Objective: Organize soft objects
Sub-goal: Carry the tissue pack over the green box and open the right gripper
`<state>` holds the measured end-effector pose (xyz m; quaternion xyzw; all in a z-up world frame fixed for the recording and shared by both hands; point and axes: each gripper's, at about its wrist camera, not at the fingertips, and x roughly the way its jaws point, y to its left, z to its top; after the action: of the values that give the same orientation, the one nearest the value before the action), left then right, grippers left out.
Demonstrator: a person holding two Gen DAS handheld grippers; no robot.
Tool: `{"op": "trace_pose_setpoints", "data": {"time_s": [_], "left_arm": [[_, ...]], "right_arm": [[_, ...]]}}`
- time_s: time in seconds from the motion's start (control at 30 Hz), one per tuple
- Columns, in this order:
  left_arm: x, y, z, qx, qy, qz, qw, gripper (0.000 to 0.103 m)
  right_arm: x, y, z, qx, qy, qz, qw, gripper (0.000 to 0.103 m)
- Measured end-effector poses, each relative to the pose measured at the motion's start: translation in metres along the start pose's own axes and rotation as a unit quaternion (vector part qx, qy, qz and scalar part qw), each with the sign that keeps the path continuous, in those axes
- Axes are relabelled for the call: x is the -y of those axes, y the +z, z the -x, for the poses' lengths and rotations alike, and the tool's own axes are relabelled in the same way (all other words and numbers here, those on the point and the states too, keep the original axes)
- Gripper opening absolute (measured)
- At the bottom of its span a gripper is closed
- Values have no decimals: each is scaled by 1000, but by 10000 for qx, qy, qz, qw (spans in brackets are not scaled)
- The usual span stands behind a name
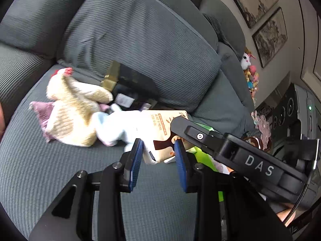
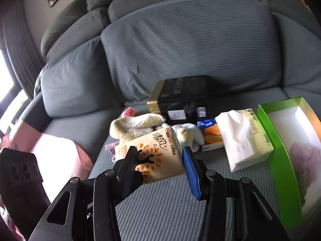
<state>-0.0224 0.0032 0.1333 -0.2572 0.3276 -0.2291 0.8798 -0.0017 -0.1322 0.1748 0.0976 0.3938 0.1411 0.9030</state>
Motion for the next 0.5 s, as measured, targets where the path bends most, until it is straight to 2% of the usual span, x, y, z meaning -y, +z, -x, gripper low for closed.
{"op": "trace_pose_setpoints", "data": {"time_s": [0.1, 0.23, 0.3, 0.37, 0.5], "left_arm": [[27, 1, -8, 93, -18, -450, 9989, 29], [59, 1, -35, -157, -248, -721, 9970, 29], [83, 2, -51, -265, -271, -1021, 9941, 29], [106, -1, -61, -212, -298, -1374, 9898, 30], [131, -9, -88, -470, -551, -1552, 9852, 30]], "right_arm": [[23, 3, 18, 243, 54, -283, 9993, 49], [53, 7, 39, 544, -98, -504, 9972, 49], [76, 9, 52, 753, -215, -796, 9937, 49], [98, 8, 65, 952, -177, -1098, 9892, 49], [136, 2, 85, 1238, -319, -1570, 9793, 49]]}}
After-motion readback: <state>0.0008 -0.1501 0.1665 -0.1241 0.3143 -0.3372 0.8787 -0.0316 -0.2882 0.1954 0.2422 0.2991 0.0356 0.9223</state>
